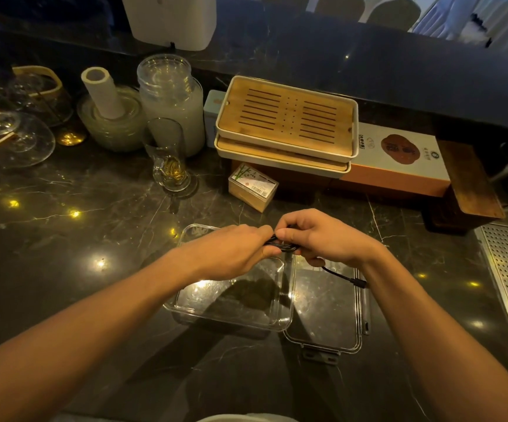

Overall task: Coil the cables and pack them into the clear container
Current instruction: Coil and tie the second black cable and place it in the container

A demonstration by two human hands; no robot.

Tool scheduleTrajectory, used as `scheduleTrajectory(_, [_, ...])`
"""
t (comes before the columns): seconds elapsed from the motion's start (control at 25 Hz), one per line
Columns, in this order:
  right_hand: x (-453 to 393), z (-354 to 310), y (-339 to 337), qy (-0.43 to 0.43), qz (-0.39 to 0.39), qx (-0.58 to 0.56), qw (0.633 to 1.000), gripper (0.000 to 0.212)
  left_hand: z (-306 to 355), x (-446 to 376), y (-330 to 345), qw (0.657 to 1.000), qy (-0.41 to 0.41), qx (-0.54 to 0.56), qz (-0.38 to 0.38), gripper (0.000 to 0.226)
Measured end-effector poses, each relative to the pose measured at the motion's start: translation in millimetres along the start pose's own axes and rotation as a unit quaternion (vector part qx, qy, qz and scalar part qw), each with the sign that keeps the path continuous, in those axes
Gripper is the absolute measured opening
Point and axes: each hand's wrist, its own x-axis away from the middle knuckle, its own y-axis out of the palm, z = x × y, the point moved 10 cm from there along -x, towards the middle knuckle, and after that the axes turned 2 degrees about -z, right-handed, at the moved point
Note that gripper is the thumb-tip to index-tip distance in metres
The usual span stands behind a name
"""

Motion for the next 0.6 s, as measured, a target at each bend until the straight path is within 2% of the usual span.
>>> scheduleTrajectory(0.2, [1.8,0.6,-2.8,-0.002,-0.008,-0.011,1.0,0.028,-1.7,3.9,-2.9,0.998,0.02,0.067,0.001,0.022])
scheduleTrajectory(0.28, [6.0,-0.2,-14.3,0.005,0.032,0.057,0.998,0.032,-5.7,6.1,0.4,0.996,0.017,0.091,-0.002,0.025])
scheduleTrajectory(0.36, [13.9,-6.9,-30.5,-0.002,0.095,0.181,0.979,0.036,-12.5,7.0,4.3,0.996,0.0,0.095,0.0,0.028])
scheduleTrajectory(0.44, [24.4,-16.3,-40.5,-0.021,0.131,0.238,0.962,0.033,-18.2,6.5,5.8,0.994,-0.019,0.109,0.005,0.032])
scheduleTrajectory(0.52, [35.0,-32.0,-38.4,-0.054,0.117,0.244,0.961,0.024,-19.7,4.7,6.6,0.993,-0.025,0.113,-0.002,0.033])
scheduleTrajectory(0.6, [42.7,-47.5,-27.2,-0.063,0.052,0.233,0.969,0.02,-15.4,2.9,7.3,0.992,-0.018,0.119,-0.022,0.032])
